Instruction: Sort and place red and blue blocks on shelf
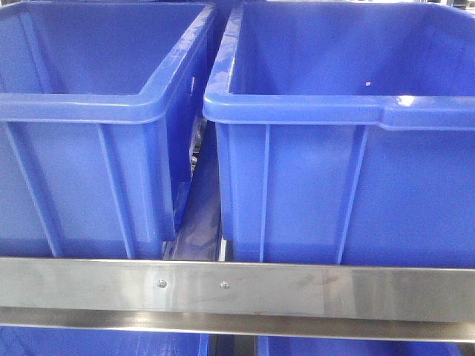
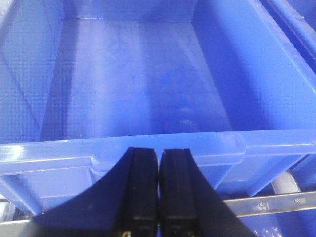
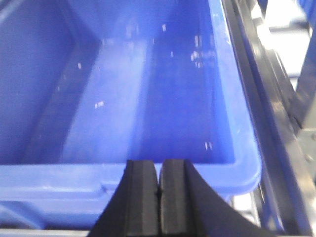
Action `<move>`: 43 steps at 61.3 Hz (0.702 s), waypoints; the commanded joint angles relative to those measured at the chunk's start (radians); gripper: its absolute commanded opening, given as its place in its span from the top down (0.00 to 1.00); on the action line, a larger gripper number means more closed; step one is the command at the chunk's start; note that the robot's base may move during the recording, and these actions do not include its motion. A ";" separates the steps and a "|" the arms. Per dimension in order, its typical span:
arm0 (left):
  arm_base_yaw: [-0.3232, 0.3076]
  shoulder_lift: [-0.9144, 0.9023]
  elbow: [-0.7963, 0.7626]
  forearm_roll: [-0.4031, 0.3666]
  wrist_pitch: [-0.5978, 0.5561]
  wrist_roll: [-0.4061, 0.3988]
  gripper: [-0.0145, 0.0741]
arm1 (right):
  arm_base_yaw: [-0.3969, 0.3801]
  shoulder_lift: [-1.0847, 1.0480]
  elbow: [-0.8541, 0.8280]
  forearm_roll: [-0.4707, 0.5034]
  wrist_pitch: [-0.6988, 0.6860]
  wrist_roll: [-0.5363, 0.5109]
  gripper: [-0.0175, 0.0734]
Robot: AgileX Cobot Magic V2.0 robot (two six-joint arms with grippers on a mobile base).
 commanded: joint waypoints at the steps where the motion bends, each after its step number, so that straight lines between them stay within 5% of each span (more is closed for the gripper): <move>1: -0.002 0.006 -0.030 -0.002 -0.076 -0.009 0.68 | -0.006 -0.057 0.061 0.012 -0.180 -0.012 0.73; 18: -0.002 0.006 -0.030 -0.002 -0.076 -0.009 0.68 | -0.006 -0.272 0.266 0.038 -0.239 -0.012 0.73; 43: -0.002 0.007 -0.030 -0.002 -0.076 -0.009 0.68 | -0.005 -0.269 0.289 0.034 -0.255 -0.012 0.73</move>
